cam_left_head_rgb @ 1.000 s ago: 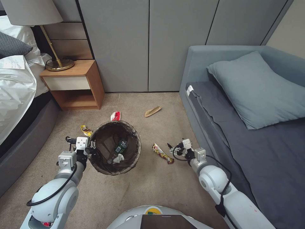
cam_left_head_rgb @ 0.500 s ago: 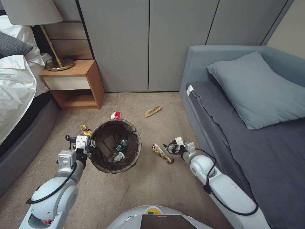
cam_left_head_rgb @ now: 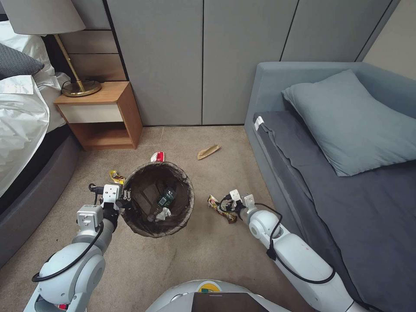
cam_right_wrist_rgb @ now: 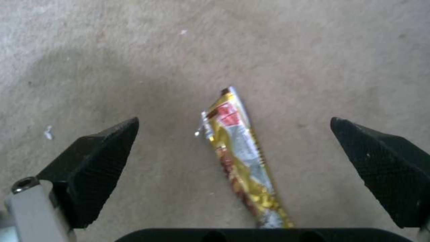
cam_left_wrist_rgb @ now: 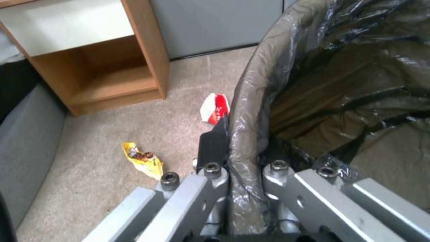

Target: Pick up the trash bin, then pick up the garbage from the floor and place it into the trash bin.

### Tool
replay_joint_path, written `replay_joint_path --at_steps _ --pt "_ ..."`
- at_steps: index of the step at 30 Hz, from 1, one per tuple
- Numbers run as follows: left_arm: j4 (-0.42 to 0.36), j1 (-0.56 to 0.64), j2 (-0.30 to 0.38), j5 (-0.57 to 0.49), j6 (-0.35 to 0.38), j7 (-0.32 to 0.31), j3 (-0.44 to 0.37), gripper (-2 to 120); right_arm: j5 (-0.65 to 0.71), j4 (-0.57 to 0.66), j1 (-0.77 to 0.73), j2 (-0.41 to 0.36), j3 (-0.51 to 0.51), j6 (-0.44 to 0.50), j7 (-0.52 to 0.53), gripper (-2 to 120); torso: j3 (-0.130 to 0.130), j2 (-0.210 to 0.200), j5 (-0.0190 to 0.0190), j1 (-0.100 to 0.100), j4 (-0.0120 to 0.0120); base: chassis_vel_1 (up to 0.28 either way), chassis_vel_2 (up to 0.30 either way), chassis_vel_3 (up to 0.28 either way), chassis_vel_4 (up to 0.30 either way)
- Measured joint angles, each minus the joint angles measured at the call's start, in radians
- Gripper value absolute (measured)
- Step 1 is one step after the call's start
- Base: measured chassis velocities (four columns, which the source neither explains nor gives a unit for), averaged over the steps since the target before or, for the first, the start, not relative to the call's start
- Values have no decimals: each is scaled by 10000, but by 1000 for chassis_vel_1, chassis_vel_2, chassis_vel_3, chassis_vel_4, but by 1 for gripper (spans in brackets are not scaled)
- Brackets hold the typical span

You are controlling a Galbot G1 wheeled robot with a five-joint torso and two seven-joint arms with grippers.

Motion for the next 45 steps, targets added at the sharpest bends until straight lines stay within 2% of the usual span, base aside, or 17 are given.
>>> replay_joint_path --at_steps 29,45 --pt "-255 11 -204 67 83 -220 79 3 214 -3362 1534 1244 -739 34 -326 100 0 0 1 0 1 0 0 0 0" --pt "-278 -11 -208 58 109 -233 61 3 229 -4197 1755 1470 -753 115 -343 100 0 0 2 0 0 0 0 0 0"
